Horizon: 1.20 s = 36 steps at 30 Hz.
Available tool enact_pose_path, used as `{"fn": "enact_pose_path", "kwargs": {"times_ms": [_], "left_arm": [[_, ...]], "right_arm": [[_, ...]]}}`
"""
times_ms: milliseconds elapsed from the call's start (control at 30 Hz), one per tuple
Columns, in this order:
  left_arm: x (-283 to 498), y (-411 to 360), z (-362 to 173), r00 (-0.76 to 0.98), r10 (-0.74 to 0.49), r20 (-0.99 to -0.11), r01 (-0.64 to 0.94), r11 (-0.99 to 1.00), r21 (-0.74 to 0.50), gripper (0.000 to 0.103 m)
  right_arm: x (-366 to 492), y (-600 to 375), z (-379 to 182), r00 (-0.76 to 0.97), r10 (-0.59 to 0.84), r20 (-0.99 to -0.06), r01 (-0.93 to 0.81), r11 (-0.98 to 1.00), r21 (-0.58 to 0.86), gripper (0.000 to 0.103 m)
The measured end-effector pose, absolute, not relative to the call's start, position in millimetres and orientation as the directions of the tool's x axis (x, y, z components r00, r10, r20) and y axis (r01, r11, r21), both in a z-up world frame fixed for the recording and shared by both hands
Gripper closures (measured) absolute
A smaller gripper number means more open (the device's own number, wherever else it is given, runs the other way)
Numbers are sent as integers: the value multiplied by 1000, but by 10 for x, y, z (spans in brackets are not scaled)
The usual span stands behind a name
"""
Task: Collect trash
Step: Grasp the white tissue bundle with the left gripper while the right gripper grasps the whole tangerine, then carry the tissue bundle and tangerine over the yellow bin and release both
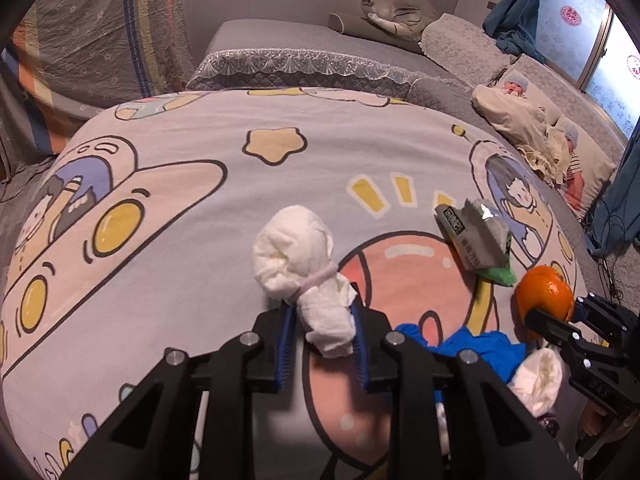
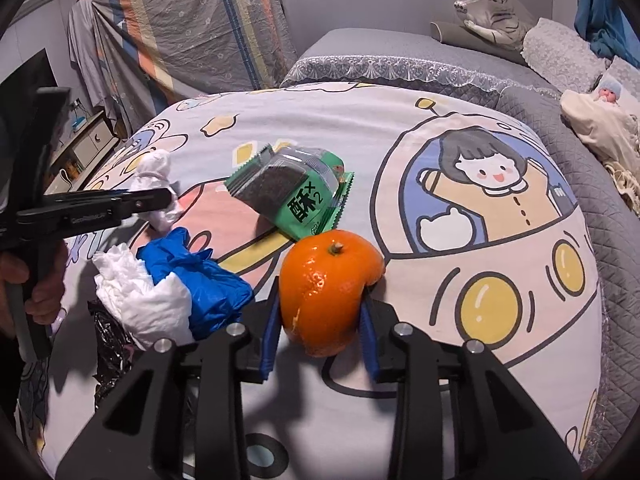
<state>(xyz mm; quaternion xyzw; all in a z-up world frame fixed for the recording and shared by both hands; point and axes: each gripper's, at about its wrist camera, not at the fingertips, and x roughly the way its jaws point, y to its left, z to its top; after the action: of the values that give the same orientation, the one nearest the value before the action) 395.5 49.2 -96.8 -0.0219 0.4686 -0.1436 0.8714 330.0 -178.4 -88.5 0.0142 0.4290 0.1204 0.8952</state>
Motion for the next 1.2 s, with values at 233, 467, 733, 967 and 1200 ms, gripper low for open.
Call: {"fn": "enact_pose_path", "kwargs": {"times_ms": [233, 467, 733, 967, 1200], "left_arm": [[3730, 635, -770, 555, -293, -779, 232, 953, -193, 81], [3441, 751, -667, 584, -307, -751, 233, 950, -208, 81], [2910, 849, -456, 663, -303, -685, 229, 953, -199, 81], [2372, 745, -298, 732, -273, -624, 208, 962, -177, 81], [1937, 378, -111, 753, -325, -572, 265, 946, -188, 81]], "right_arm": [[3185, -1777, -722, 635, 230, -738, -212, 970, 120, 75], [2977, -1801, -555, 657, 215, -723, -218, 972, 91, 75], [2602, -1945, -407, 680, 207, -704, -214, 974, 80, 75], [2218, -2055, -359, 689, 224, -689, -227, 970, 88, 75], [1875, -2209, -360, 696, 237, -678, -216, 969, 117, 75]]}}
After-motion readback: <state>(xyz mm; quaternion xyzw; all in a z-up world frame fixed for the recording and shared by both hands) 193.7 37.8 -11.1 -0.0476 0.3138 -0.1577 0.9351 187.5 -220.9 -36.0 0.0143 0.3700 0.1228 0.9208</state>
